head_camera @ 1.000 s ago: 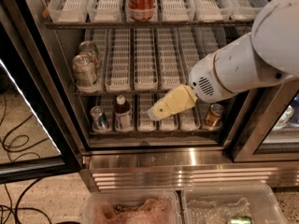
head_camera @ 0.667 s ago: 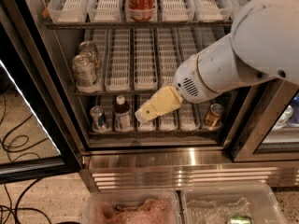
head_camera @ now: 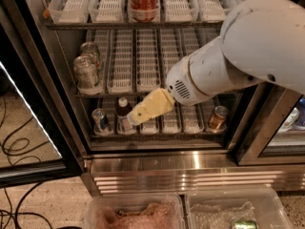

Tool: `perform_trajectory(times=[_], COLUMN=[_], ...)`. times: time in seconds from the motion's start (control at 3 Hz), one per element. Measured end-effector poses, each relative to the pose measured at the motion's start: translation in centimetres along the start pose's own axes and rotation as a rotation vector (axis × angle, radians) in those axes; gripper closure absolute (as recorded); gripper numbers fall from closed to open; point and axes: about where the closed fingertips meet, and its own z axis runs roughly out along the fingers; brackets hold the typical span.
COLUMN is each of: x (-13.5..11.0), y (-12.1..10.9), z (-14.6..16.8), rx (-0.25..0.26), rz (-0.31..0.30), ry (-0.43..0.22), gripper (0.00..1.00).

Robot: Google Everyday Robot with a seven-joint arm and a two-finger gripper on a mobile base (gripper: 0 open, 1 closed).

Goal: Pick 7up can from middle shelf of fridge

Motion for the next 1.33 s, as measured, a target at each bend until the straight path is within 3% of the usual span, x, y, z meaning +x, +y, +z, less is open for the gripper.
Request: perform_trajectory(times=[0.33,0.67,1.0,1.33], x=[-1.2,-1.3,-2.6,-2.6], y=[1.9,1.9,0.7,0.7], z=[1.7,1.7,5.8,5.8], rx=[-0.033,-0.033,-0.029,-0.029], rz=[-0.016,-0.016,0.015,0.015], ry=[0.002,0.002,0.022,0.022], gripper=[0.0,0.0,0.0,0.0])
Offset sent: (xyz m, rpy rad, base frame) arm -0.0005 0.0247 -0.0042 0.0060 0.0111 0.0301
